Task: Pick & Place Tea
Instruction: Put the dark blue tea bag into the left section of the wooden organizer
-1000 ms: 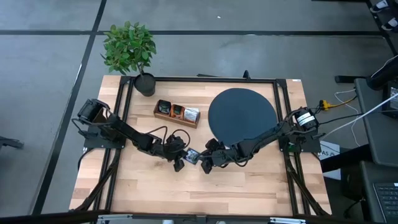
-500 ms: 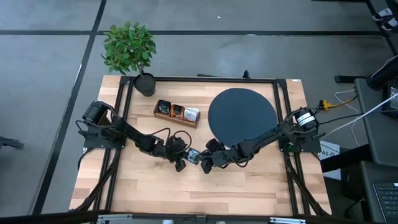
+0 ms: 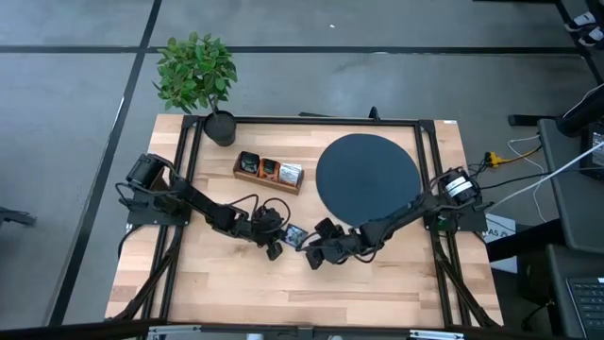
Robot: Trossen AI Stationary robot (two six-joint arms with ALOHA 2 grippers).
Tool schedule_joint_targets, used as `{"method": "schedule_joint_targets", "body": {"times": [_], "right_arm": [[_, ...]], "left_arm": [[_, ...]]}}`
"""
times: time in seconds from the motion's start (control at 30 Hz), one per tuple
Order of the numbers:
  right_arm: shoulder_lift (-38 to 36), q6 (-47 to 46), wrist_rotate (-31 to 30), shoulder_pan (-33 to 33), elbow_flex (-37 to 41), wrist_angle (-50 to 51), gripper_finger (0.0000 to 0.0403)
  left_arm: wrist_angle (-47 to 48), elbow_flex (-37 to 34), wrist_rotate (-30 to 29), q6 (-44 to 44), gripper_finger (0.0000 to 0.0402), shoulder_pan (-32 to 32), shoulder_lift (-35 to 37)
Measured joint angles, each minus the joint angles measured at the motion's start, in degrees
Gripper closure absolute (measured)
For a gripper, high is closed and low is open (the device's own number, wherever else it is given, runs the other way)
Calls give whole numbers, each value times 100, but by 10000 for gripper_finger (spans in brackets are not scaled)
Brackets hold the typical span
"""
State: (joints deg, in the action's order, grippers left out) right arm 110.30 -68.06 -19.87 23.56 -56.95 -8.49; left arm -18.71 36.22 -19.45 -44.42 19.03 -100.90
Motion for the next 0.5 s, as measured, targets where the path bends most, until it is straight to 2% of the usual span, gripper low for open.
{"method": "schedule_joint_targets", "body": {"times": [0.23,0.33,0.5], "right_arm": [[195,-87,-14,-86,2,-162,274],[195,-89,-272,-95,2,-178,274],[266,-172,-296,-85,6,-237,274]], "left_arm": [[-76,-6,-45,-85,399,0,-9],[-98,-6,-110,-113,399,0,-9],[-339,-13,-202,-112,399,-3,-94]]}}
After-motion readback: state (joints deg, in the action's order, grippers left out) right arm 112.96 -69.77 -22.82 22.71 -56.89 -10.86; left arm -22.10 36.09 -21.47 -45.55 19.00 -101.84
